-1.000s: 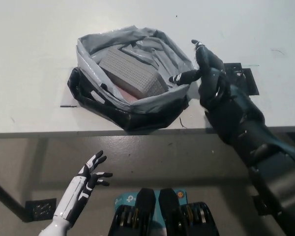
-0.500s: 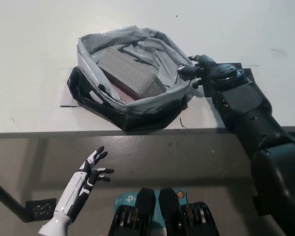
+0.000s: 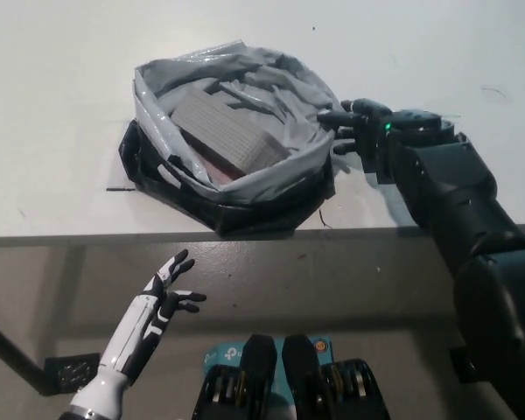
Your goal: Use the right hand to pick up a small rectangular container and put it into a plastic bag and lift the bag
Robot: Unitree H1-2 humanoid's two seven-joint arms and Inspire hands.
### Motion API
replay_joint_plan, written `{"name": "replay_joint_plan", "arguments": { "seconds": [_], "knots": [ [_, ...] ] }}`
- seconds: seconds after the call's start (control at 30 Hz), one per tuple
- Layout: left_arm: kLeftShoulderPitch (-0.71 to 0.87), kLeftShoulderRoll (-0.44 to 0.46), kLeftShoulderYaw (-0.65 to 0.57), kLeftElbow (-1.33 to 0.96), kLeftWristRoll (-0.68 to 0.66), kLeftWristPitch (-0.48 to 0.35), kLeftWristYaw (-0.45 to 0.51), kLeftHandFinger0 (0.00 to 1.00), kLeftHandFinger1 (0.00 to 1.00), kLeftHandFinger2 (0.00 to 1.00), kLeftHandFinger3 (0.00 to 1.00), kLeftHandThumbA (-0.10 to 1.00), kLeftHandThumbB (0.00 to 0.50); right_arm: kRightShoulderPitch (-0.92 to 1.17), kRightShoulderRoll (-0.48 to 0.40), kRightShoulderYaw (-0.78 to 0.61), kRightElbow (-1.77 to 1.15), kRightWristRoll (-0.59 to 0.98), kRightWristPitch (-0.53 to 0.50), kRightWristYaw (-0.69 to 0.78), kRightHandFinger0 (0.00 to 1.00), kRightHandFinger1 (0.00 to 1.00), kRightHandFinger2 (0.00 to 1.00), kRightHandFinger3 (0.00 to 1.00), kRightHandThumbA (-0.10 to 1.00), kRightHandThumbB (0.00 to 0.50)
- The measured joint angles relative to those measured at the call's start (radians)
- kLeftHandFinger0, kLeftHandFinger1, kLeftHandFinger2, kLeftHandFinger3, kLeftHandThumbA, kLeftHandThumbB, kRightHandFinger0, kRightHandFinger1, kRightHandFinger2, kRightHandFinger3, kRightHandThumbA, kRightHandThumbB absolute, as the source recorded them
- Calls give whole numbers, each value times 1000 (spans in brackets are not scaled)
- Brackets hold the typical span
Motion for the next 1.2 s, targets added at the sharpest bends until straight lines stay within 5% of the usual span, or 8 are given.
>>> {"name": "replay_joint_plan", "arguments": {
  "seconds": [0.3,0.53,0.7,0.87,0.9,1.07,1.1,1.2],
  "knots": [
    [-9,0,0,6,-2,0,0,666,698,990,1000,1000,98,-97,11,-44,-95,76,53,30,0,162,628,250,8,110],
    [-14,1,0,10,-2,0,0,672,708,1000,1000,1000,97,-177,51,-89,-139,160,62,30,0,164,649,507,-83,124],
    [-19,2,0,12,-2,0,0,676,707,998,1000,1000,101,-207,80,-90,-169,211,66,29,0,160,642,352,-69,94],
    [-20,2,0,12,-2,0,0,667,699,990,1000,1000,95,-218,83,-94,-169,258,67,17,0,152,643,623,-76,61],
    [-20,2,0,12,-2,0,0,665,698,989,1000,1000,95,-218,83,-94,-169,264,67,15,0,147,645,967,-94,73],
    [-23,2,0,13,-2,-1,0,653,693,991,1000,1000,85,-219,80,-124,-170,331,67,-9,0,207,702,866,-100,47],
    [-24,2,0,14,-2,-1,0,652,693,990,1000,1000,84,-221,78,-137,-171,350,67,-17,0,224,717,1000,-100,58],
    [-25,2,0,15,-1,0,0,652,693,991,1000,1000,83,-235,65,-171,-174,399,68,-45,0,239,768,1000,-100,36]
  ]
}}
